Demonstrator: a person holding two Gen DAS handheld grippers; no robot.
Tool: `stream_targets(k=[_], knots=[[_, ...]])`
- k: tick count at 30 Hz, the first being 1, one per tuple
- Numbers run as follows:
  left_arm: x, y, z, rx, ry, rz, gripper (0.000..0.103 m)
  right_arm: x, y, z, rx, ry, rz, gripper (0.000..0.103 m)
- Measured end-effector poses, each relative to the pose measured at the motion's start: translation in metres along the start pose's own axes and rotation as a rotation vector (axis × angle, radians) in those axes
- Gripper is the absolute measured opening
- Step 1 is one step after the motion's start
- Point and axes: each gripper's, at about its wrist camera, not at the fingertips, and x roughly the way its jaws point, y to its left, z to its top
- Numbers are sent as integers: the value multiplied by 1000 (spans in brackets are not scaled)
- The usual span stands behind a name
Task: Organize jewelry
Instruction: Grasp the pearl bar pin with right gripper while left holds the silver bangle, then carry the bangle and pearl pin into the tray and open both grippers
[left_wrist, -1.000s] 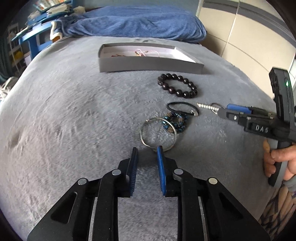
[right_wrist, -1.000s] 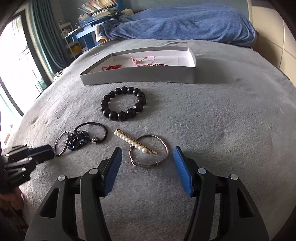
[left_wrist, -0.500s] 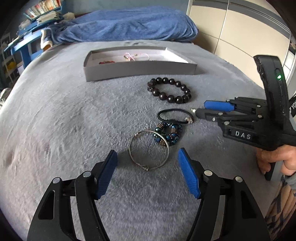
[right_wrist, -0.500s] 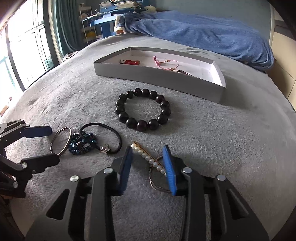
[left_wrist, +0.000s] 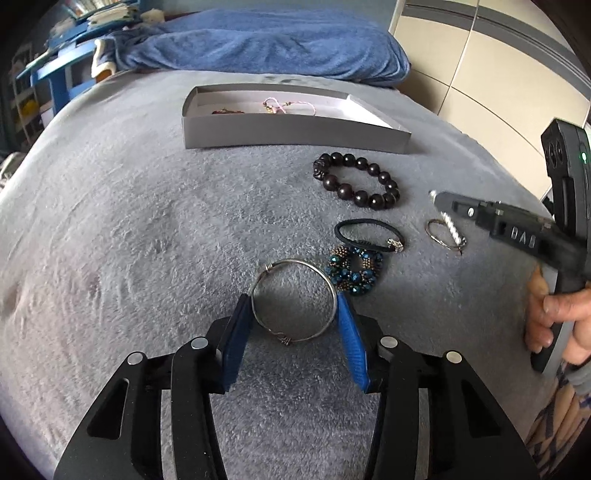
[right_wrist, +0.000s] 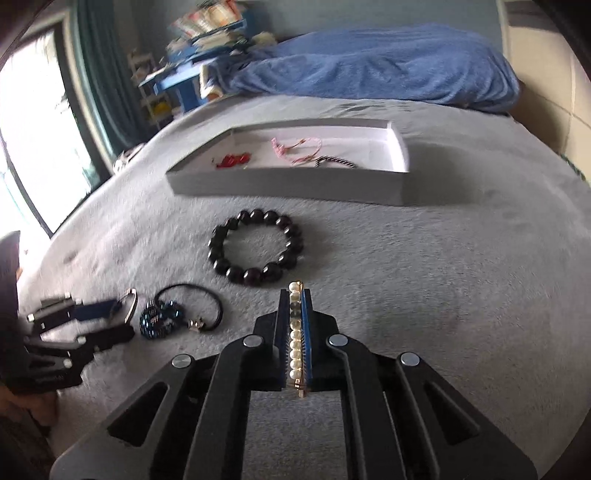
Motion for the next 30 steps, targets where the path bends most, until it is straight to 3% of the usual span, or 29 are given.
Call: stream_targets(k=[20,23,26,30], knots=[[11,-6,6,46,31,27,58,25,-3,-5,-6,96,-60,9],[12,-8,6,55,32,33,58,25,-5,-5,1,96,-57,9],[10,-6,6,46,23,31,48,25,-8,-4,19,89,-45,7],[4,-3,5,29,6,13,48,16,-9,1,46,52,-22,6]])
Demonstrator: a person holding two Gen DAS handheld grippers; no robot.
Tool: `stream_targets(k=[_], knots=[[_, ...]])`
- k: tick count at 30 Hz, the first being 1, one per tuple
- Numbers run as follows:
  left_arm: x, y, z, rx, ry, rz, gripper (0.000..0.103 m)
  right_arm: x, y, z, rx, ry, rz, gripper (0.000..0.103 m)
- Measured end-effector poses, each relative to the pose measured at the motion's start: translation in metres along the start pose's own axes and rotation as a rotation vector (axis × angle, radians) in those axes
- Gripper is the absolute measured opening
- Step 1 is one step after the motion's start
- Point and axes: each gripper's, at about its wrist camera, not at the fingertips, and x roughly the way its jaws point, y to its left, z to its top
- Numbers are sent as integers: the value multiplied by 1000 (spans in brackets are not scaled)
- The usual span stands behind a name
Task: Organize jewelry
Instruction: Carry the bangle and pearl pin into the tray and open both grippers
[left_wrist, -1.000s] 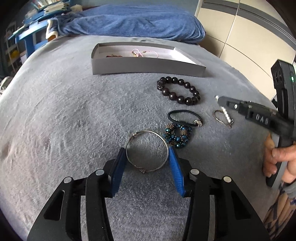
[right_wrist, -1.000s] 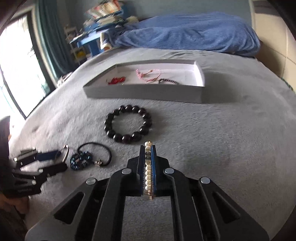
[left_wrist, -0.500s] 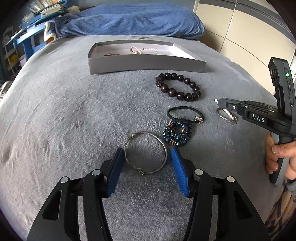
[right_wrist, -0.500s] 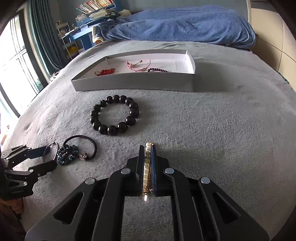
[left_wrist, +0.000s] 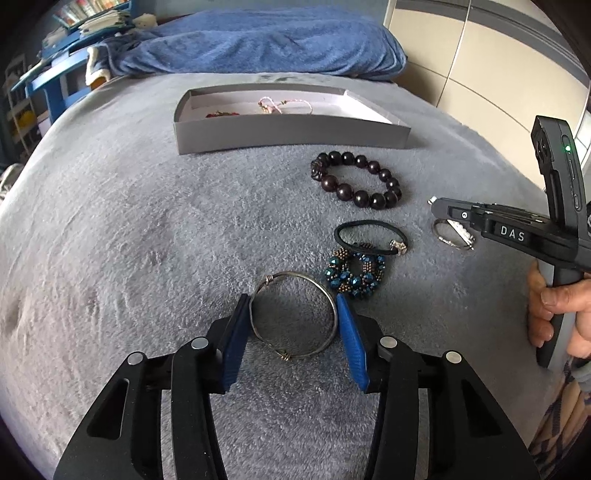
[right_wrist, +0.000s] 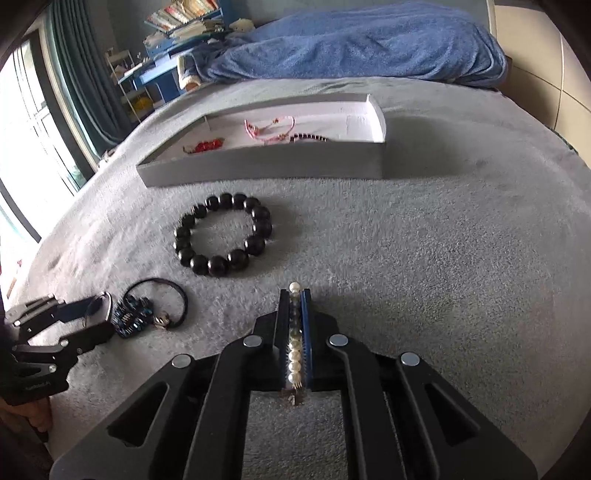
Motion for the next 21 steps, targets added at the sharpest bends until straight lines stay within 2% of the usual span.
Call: stream_targets(k=[7,16,21], knots=[[-16,-3,3,25,-29,6,48,-18,3,11,28,-71,54,6],[-27,2,27,14,-77,10,48,-31,-6,22,117,-118,152,6],[-25,9,46,19,-94,16,48,-31,-6,33,102,-120,143,6]])
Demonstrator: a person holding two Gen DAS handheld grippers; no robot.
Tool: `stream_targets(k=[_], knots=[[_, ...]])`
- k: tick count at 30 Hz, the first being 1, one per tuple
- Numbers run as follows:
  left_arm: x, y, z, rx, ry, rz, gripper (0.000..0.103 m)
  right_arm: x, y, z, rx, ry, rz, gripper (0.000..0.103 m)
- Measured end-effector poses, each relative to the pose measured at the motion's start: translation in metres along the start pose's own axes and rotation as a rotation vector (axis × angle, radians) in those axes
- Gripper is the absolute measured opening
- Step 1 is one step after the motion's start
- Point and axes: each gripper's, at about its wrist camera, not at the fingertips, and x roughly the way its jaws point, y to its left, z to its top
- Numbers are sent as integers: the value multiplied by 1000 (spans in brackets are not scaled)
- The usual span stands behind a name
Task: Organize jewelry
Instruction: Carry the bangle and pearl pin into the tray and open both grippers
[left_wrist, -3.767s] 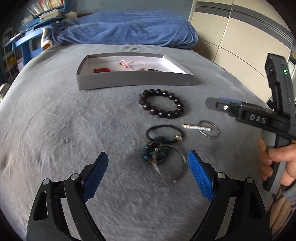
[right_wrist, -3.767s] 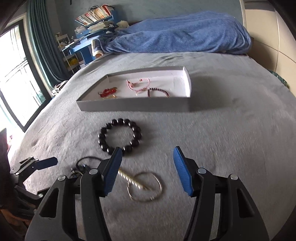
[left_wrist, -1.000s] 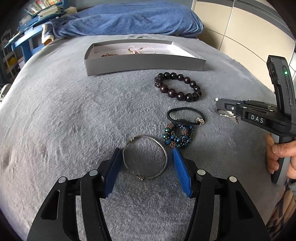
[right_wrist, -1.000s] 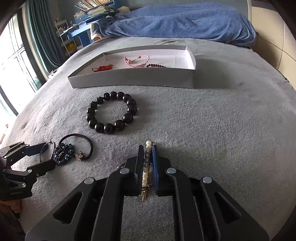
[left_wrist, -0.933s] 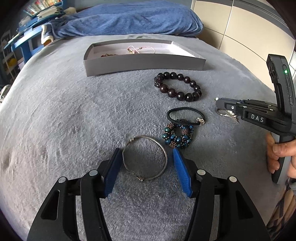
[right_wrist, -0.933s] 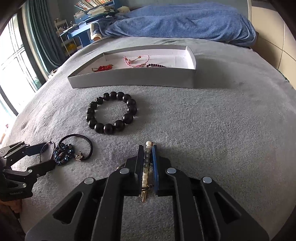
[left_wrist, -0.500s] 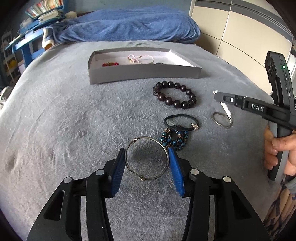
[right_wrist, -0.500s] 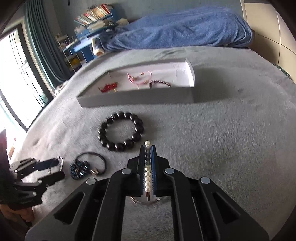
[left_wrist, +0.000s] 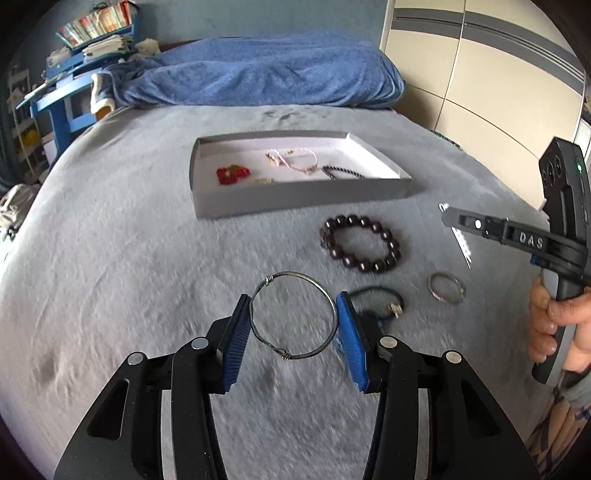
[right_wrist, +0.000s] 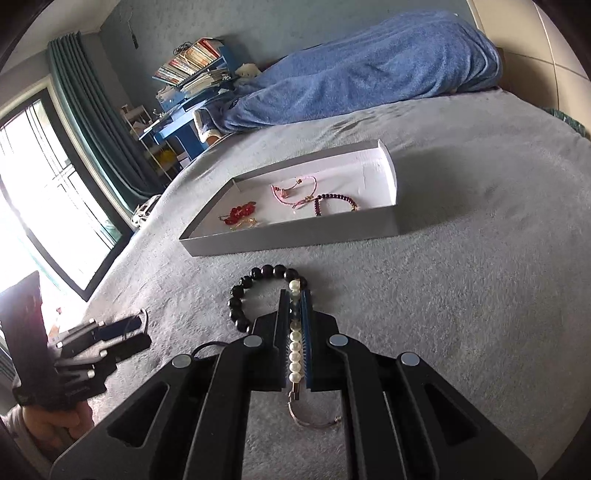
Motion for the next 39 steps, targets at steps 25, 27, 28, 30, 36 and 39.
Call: stream_targets(k=[25,27,28,30,36,39], knots=[[93,36,134,5,-16,12,48,94,-27,119,-67,42,-55,6],[105,41,137,-2,0,10,48,105,-32,124,-66,54,-65,6],[109,43,136,-3,8,9,48,109,-34,125,-66,61,-70,6],[120,47,136,-7,26,10,48,119,-40,126,-65,76,-83,6],[141,55,127,-29,66,3,48,140,-46,119,-90,108,-128,6],[145,55,124,-31,80,-4,48,147,-44,112,-119,122,-156,6]])
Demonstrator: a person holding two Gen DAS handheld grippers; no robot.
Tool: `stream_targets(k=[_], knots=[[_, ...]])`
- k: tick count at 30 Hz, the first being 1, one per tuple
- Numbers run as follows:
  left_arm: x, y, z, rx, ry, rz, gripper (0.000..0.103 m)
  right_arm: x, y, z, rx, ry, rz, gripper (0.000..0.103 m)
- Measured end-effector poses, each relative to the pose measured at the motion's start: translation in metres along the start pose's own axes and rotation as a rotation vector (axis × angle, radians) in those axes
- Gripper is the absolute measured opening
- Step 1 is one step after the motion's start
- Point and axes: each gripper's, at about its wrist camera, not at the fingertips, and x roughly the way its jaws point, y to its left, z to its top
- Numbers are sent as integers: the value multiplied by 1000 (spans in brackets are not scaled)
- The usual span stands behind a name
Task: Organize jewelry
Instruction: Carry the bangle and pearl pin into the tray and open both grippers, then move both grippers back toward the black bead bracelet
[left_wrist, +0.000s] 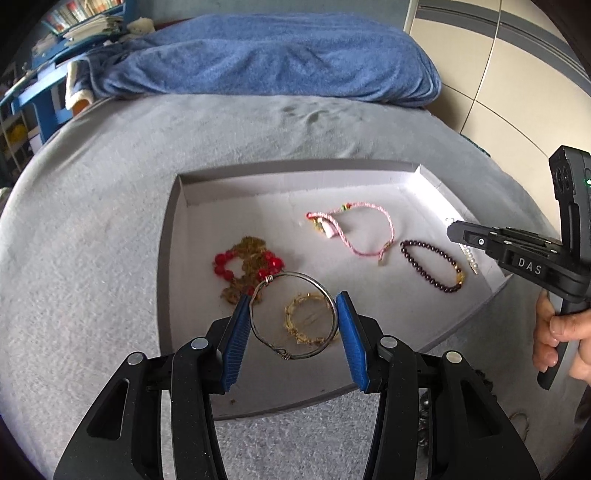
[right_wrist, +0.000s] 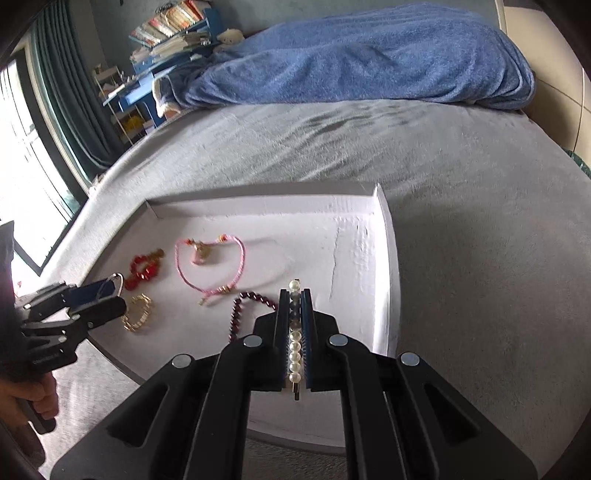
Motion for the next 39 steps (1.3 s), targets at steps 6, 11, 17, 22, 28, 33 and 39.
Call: stream_targets(k=[6,11,17,22,28,33,39], knots=[[-2,-3,-6,7,5,6,50,-2,1,-4,0,-8,-10,6],[-11,-5,-9,6,-14,9,60,-12,4,-6,2,-27,-8,7],[-26,-12,-18,10,-44,19,74,-31,10,-13,-7,-63,-6,27],[-43,-19,-24,13,-71,23,80,-48,12,-21,-2,-91,-10,39],[-64,-33,-42,33,-92,34,87,-70,19,-42,-11,-121,-10,55],[-80,-48,-62,43,-105,35,89,-85,30,-65,-25,-133,-1,63],[-95,-58,-86,31,-111,35,90,-103,42,-89,-44,-152,-12,74]])
